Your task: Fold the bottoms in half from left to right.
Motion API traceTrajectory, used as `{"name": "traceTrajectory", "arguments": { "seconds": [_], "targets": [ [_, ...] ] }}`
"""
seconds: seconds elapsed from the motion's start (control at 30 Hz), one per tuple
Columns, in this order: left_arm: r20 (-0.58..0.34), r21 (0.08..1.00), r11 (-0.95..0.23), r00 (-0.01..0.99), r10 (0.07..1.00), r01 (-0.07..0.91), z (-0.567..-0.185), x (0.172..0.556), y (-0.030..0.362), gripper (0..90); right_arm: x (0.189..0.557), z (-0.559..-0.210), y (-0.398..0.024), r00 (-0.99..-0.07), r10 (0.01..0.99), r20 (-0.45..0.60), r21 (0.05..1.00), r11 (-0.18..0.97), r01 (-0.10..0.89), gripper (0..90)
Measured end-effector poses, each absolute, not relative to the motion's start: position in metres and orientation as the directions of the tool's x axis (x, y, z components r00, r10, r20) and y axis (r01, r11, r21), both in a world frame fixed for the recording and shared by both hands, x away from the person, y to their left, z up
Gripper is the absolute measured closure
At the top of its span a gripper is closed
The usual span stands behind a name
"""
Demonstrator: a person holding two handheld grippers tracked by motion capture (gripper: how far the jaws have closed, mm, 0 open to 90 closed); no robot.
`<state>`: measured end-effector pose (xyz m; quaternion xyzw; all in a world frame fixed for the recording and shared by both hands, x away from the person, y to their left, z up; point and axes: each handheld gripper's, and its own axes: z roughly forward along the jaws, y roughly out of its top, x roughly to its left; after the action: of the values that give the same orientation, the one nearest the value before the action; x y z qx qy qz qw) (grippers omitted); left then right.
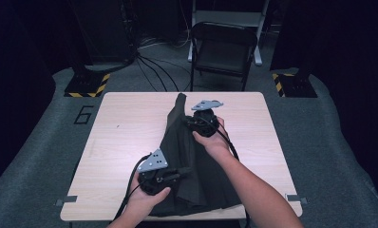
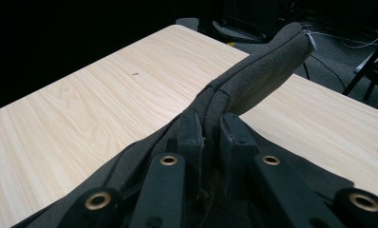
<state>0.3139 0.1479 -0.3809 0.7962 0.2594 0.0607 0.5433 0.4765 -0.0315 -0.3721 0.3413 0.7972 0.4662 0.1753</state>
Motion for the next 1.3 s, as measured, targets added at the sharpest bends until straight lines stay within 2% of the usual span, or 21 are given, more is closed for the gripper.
{"name": "traceTrajectory", "arguments": {
  "seconds": [0.33,0.77,1.3],
  "targets": [
    [-0.190,0.890,-0.296,0.873,0.450,0.346,-0.385,0.324,0.115,88.4,0.479,-0.371,-0.058,-0.690,0.724,0.016,0.853,0.350,0.387,80.4],
    [-0.212,0.850,-0.348,0.862,0.461,0.395,-0.422,0.348,0.084,88.4,0.499,-0.427,-0.096,-0.628,0.778,0.023,0.790,0.371,0.488,80.4],
    [-0.254,0.817,-0.357,0.838,0.483,0.453,-0.455,0.363,0.064,88.3,0.513,-0.466,-0.110,-0.574,0.819,-0.014,0.726,0.403,0.557,80.2]
  ]
}}
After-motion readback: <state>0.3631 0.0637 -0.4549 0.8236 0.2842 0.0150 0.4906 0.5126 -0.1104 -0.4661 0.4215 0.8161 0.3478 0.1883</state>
